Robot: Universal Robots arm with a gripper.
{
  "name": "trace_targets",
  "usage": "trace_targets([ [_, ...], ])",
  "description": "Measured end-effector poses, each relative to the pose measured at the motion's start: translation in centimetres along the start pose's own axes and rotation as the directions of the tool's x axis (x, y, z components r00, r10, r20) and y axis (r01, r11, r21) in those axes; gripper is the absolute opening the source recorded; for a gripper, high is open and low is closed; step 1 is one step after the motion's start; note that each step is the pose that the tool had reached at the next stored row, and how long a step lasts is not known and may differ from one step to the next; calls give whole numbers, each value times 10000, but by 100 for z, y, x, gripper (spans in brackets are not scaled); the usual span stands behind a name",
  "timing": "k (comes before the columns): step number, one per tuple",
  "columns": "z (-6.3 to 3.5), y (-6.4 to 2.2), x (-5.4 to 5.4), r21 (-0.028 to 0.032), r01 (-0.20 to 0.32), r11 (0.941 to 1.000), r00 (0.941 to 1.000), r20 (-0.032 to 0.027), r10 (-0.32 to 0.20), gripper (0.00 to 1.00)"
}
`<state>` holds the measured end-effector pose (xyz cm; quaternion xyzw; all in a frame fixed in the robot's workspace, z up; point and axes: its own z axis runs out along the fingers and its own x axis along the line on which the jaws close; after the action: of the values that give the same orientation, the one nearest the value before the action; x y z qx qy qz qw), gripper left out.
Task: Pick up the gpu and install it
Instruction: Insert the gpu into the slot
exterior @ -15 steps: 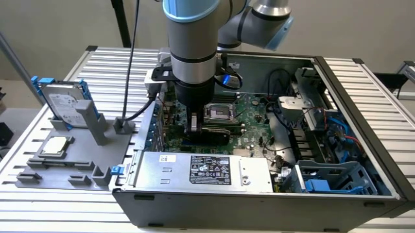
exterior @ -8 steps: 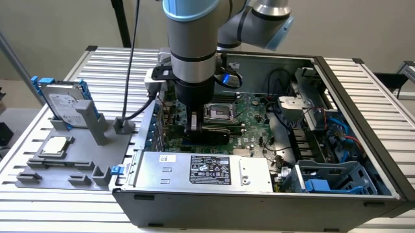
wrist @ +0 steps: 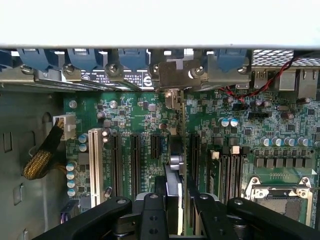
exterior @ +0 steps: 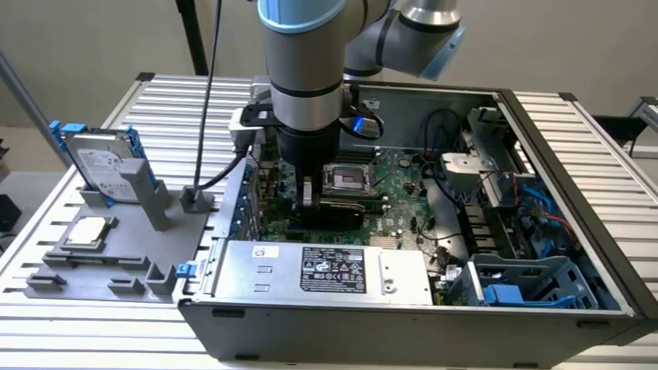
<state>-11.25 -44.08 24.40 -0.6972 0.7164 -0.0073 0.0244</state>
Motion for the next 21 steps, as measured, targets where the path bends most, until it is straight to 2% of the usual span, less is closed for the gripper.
trace_targets([
  [4, 2, 25, 6, 113, -1, 9999, 10000, -46, 2, 26],
  [5, 0, -13, 3, 81, -12, 10000, 10000, -54, 12, 26],
  [6, -4, -37, 1, 21, -58, 10000, 9999, -117, 59, 26],
  [21, -5, -42, 1, 20, -51, 10000, 9999, -119, 51, 26],
])
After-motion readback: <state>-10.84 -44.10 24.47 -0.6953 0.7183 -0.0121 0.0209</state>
